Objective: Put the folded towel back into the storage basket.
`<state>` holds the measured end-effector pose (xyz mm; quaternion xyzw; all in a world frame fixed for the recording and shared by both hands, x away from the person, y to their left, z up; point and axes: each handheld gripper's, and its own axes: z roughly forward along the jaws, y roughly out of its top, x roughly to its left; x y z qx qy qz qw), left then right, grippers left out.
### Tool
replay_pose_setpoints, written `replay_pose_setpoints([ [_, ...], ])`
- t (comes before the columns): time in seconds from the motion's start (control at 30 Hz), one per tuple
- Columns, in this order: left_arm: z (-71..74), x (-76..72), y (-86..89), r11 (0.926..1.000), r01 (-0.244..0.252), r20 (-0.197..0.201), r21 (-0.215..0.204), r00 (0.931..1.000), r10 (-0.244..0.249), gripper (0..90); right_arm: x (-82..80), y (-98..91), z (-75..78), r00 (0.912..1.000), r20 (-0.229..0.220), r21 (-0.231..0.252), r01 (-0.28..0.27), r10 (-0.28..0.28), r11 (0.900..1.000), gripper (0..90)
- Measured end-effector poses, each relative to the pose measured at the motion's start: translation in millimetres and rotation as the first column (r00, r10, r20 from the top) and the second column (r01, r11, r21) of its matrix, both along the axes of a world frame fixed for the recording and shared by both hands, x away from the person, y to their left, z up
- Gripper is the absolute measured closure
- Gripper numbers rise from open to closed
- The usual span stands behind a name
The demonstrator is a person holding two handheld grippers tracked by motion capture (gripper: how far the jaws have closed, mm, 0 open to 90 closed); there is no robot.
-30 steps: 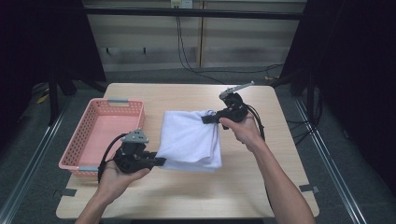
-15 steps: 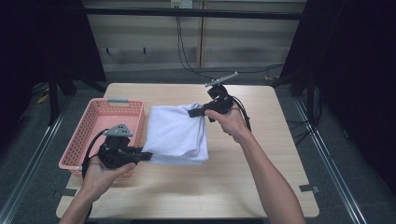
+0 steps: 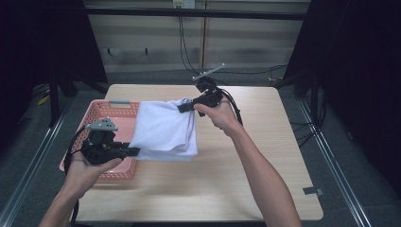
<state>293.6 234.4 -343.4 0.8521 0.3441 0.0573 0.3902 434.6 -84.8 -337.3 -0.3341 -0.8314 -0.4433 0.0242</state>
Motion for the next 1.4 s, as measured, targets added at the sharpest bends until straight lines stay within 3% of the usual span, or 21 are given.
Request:
replay_pose_setpoints([
  [0.1, 0.5, 1.1, 6.7, 0.9999, -0.008, -0.008, 0.008, 0.9999, 0.008, 74.3, 2.8, 10.6, 4.8, 0.9999, 0.002, -0.029, -0.014, 0.014, 0.9995, 73.3],
  [0.27, 3.8, 3.2, 20.2, 0.9997, -0.020, -0.004, 0.012, 0.9998, 0.020, 74.3, 9.1, 25.4, 10.7, 0.9996, -0.001, -0.038, -0.027, 0.027, 0.9989, 73.4],
  [0.33, 5.9, 2.9, 26.0, 0.9991, -0.042, -0.001, -0.010, 0.9991, 0.042, 74.4, 11.3, 32.4, 13.6, 0.9995, 0.002, -0.045, -0.031, 0.031, 0.9985, 73.4],
  [0.5, 4.3, 3.3, 43.0, 0.9979, -0.063, -0.003, -0.017, 0.9980, 0.063, 74.4, 15.0, 50.1, 20.3, 0.9991, 0.011, -0.054, -0.040, 0.041, 0.9977, 73.4],
  [0.8, 1.9, 3.7, 71.9, 0.9927, -0.119, -0.013, -0.020, 0.9928, 0.119, 74.5, 22.9, 82.4, 14.6, 0.9979, -0.008, -0.047, -0.065, 0.065, 0.9968, 73.4],
  [1.07, 2.0, 5.5, 84.8, 0.9865, -0.164, -0.018, -0.001, 0.9863, 0.164, 74.7, 32.6, 101.1, 10.3, 0.9970, -0.032, -0.039, -0.072, 0.071, 0.9966, 73.4],
  [1.2, 6.4, 4.5, 96.0, 0.9847, -0.174, -0.008, 0.006, 0.9847, 0.174, 74.7, 36.0, 112.2, 10.8, 0.9967, -0.035, -0.026, -0.075, 0.074, 0.9969, 73.5],
  [1.3, 6.4, 4.0, 103.7, 0.9828, -0.184, -0.009, 0.009, 0.9828, 0.184, 74.7, 37.3, 123.0, 12.4, 0.9962, -0.029, -0.042, -0.084, 0.083, 0.9956, 73.5],
  [1.4, 6.1, 2.8, 112.1, 0.9776, -0.210, -0.017, -0.004, 0.9775, 0.210, 74.7, 38.4, 133.4, 14.0, 0.9959, -0.023, -0.045, -0.089, 0.088, 0.9951, 73.5],
])
